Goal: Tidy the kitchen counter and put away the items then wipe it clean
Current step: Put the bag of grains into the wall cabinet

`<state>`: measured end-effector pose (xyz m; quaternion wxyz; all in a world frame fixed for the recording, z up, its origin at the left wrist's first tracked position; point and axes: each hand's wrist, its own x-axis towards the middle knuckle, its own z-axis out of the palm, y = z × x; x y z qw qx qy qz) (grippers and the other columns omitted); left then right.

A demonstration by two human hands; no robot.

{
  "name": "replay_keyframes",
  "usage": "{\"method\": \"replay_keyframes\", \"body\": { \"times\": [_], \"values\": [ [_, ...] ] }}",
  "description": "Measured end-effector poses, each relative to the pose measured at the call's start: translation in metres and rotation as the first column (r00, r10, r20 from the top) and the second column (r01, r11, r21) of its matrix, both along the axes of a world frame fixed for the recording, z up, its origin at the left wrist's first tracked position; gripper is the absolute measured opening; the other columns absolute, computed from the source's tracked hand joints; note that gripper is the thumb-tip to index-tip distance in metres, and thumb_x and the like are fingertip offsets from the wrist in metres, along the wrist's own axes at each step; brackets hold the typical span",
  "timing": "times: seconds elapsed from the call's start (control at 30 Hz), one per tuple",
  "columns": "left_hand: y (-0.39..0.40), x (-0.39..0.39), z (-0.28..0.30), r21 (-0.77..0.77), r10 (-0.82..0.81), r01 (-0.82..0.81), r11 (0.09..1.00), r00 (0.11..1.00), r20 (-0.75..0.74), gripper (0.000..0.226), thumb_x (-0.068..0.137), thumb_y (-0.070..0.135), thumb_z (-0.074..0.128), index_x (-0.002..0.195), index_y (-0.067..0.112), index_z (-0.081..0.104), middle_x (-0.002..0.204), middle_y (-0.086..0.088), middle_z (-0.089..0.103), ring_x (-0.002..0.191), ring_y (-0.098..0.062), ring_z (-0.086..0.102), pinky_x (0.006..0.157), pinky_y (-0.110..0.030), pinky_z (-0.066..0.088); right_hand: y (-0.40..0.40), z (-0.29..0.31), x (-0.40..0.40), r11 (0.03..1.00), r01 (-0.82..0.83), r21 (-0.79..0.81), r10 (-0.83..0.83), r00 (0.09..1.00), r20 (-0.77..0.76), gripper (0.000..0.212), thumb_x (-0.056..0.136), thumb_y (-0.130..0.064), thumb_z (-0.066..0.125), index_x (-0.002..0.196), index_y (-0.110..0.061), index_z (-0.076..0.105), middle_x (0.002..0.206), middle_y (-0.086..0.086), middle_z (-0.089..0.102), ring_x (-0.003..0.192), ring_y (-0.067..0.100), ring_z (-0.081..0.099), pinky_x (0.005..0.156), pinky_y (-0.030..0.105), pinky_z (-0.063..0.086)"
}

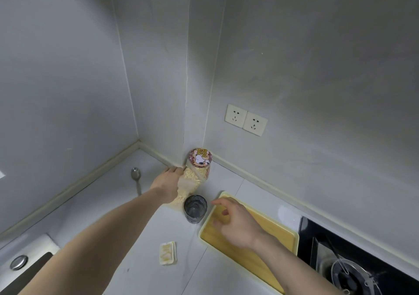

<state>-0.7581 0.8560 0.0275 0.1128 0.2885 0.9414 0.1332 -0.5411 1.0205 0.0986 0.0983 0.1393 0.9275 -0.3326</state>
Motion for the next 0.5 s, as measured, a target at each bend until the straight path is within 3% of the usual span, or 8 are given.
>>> {"method": "replay_keyframes", "body": {
  "times": [0.13, 0.33, 0.5],
  "values": [
    [-0.023, 0.010, 0.035, 0.018, -0.063, 0.064, 0.998, 0.997, -0.040, 0.057, 0.086, 0.009, 0.062, 0.139, 0.023, 0.045, 0.147, 0.003, 0.046, 0.135, -0.022, 0.043, 0.108, -0.039, 0.044, -0.010, 0.018, 0.002, 1.000, -0.026, 0.013, 0.026, 0.999, -0.026, 0.049, 0.094, -0.034, 0.063, 0.141, -0.034, 0.050, 0.141, -0.013, 0.046, 0.125, 0.008, 0.051, 0.105, 0.023, 0.041],
    [-0.051, 0.032, 0.138, 0.158, -0.174, 0.210, 0.965, 0.961, -0.214, 0.057, 0.090, 0.012, 0.059, 0.142, 0.026, 0.043, 0.155, 0.009, 0.036, 0.143, -0.016, 0.037, 0.117, -0.033, 0.034, -0.016, 0.074, 0.002, 0.997, -0.045, 0.058, 0.053, 0.988, -0.147, 0.050, 0.094, -0.035, 0.063, 0.142, -0.036, 0.048, 0.142, -0.018, 0.043, 0.119, 0.007, 0.053, 0.098, 0.018, 0.042],
    [-0.081, 0.057, 0.238, 0.286, -0.185, 0.320, 0.903, 0.891, -0.414, 0.052, 0.090, 0.019, 0.061, 0.137, 0.032, 0.044, 0.152, 0.015, 0.037, 0.140, -0.011, 0.038, 0.114, -0.031, 0.036, -0.025, 0.150, 0.005, 0.987, -0.061, 0.146, 0.110, 0.930, -0.352, 0.047, 0.095, -0.035, 0.063, 0.140, -0.036, 0.049, 0.139, -0.020, 0.046, 0.117, 0.000, 0.051, 0.088, 0.001, 0.035]
  ]
}}
